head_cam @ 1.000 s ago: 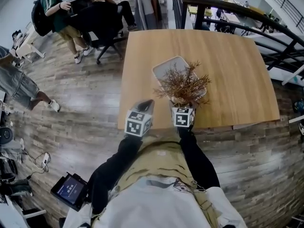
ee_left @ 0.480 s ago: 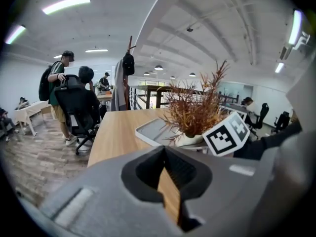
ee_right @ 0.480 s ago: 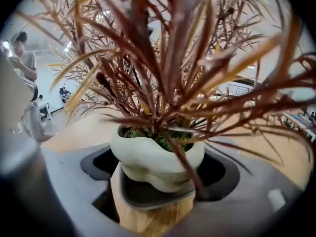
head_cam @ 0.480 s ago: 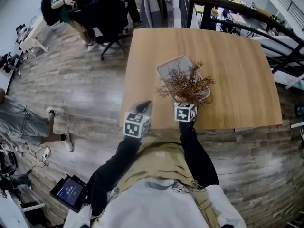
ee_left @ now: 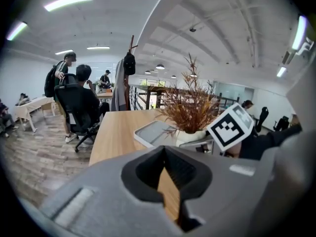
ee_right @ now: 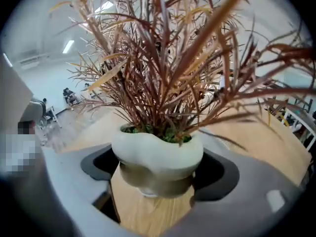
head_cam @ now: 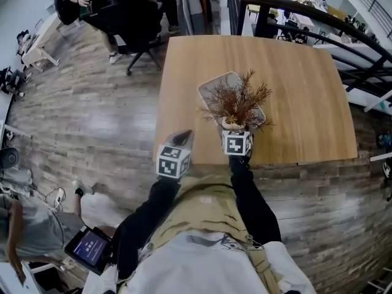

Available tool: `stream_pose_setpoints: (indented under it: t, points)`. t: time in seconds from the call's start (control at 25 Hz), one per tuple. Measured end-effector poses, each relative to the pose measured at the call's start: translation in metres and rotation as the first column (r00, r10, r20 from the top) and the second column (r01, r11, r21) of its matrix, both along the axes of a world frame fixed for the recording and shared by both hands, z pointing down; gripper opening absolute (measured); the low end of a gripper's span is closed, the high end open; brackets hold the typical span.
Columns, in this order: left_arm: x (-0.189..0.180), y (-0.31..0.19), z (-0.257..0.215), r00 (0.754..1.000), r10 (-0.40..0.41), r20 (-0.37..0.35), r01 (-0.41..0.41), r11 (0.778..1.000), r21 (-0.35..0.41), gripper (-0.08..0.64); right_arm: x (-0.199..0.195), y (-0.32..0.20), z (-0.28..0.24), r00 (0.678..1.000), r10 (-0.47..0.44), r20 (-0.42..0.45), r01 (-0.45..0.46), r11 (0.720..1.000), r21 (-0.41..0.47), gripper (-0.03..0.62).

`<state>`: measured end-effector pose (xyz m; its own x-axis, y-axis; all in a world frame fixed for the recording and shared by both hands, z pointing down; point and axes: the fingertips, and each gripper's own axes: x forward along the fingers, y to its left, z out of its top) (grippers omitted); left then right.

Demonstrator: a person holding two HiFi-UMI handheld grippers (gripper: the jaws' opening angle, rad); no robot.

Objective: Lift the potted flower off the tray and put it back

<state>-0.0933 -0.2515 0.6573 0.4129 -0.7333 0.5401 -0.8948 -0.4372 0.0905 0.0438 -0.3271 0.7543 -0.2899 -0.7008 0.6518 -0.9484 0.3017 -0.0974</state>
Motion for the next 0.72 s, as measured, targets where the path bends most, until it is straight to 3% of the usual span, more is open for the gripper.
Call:
stream_pose_setpoints:
  t: [0.24,0.4,0.72]
  points:
    - [0.009,-0.013,-0.054,0.999,0.003,-0.039,-0.002,1.000,0.020,0.002,-0.001,0.002,-0.072,1.000,-0.029,0.010,0.029,1.000,-0.008,0.476]
    - [0.006,-0.010,-0.097,0.997,-0.008,-0.071,0.014,0.997,0.077,0.002,-0.008,0.016,-0.127,0.998,-0.063,0.016,0.063,0.997,0.035,0.476]
    - [0.002,-0.027,-0.167,0.993,-0.046,-0.110,0.059,0.991,0.122,0.002,-0.008,0.021,-0.232,0.996,-0.092,0.021,0.090,0.991,0.095,0.477]
